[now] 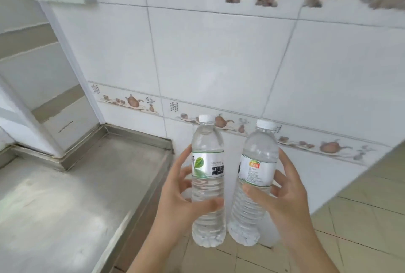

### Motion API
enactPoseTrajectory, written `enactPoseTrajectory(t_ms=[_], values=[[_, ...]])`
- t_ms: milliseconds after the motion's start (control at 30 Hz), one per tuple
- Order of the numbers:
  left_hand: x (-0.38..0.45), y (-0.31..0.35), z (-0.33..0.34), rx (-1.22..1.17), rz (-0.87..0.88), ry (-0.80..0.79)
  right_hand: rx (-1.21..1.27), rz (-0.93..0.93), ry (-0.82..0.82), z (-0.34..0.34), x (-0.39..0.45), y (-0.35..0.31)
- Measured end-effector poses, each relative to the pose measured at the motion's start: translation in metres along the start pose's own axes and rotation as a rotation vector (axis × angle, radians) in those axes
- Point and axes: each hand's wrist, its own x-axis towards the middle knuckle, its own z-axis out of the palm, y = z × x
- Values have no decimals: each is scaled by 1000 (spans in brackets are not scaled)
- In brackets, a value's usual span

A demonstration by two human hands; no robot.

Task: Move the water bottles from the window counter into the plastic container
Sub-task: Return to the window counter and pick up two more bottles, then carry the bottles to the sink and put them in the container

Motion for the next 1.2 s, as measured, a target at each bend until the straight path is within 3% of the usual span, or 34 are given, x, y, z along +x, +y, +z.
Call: enactPoseTrajectory(t_ms=[233,600,1000,1200], values=[[5,15,139,20,24,-348,19,-31,300,-136,-34,-9],[42,27,334,-2,77,-827,5,-17,775,-288,-41,-12],[90,53,511,-49,173,-1116,-12,-88,1131,-415,-13,-26],[98,50,610,-75,164,-1151,-27,-102,1170,-497,10,-20]])
